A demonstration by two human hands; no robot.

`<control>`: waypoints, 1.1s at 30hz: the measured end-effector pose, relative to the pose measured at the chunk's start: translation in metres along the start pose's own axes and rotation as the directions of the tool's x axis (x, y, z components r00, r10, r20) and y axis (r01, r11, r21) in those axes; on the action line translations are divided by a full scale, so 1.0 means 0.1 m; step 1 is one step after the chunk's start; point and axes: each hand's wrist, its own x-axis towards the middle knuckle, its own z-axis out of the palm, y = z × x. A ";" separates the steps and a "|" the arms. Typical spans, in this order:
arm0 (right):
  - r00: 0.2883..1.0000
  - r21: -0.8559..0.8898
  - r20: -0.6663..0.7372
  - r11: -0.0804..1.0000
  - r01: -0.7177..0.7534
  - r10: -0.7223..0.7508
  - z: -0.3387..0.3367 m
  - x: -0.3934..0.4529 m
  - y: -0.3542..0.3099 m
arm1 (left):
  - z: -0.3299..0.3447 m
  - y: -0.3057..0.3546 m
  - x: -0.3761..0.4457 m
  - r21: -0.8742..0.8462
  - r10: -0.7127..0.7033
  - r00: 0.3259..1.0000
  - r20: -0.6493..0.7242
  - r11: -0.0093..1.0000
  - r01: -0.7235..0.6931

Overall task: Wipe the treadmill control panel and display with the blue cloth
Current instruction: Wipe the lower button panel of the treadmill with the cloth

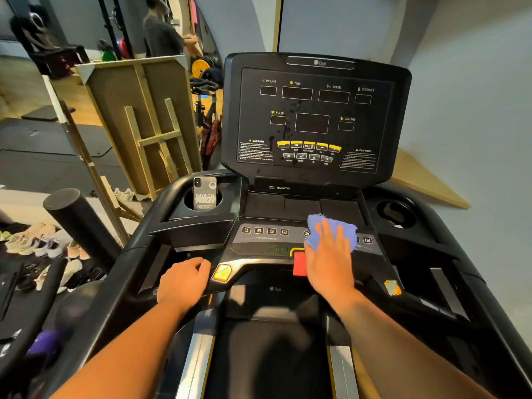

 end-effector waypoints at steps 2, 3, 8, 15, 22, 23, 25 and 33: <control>0.970 -0.083 0.087 0.968 0.236 -0.229 0.10 -0.08 -0.23 | 0.00 0.00 -0.01 -0.010 0.001 1.000 -0.011 1.000 -0.001; 0.931 -0.104 0.152 0.931 0.349 -0.332 0.12 -0.13 -0.25 | 0.01 0.01 -0.02 -0.013 0.005 1.000 -0.012 1.000 -0.005; 0.848 -0.108 0.200 0.850 0.516 -0.490 -0.10 -0.16 0.47 | 0.00 0.01 -0.02 -0.012 0.001 1.000 0.003 1.000 -0.001; 0.999 0.025 -0.033 1.000 0.000 0.001 -0.14 0.03 0.28 | 0.02 0.00 -0.01 -0.011 0.007 1.000 -0.008 1.000 -0.007; 0.891 -0.114 0.163 0.889 0.443 -0.423 -0.27 -0.19 0.87 | 0.02 0.02 -0.02 0.006 0.022 1.000 -0.020 1.000 -0.022; 0.924 -0.084 0.100 0.923 0.377 -0.368 -0.33 -0.23 0.99 | 0.03 0.02 -0.02 0.002 0.021 1.000 -0.019 1.000 -0.021; 0.966 -0.044 0.004 0.965 0.257 -0.257 -0.39 -0.23 1.09 | 0.03 0.01 -0.02 -0.016 0.021 1.000 -0.020 1.000 -0.021; 0.990 -0.062 -0.104 0.994 0.090 -0.096 -0.50 0.06 0.81 | 0.05 -0.03 0.02 0.013 0.033 0.999 -0.012 0.999 -0.033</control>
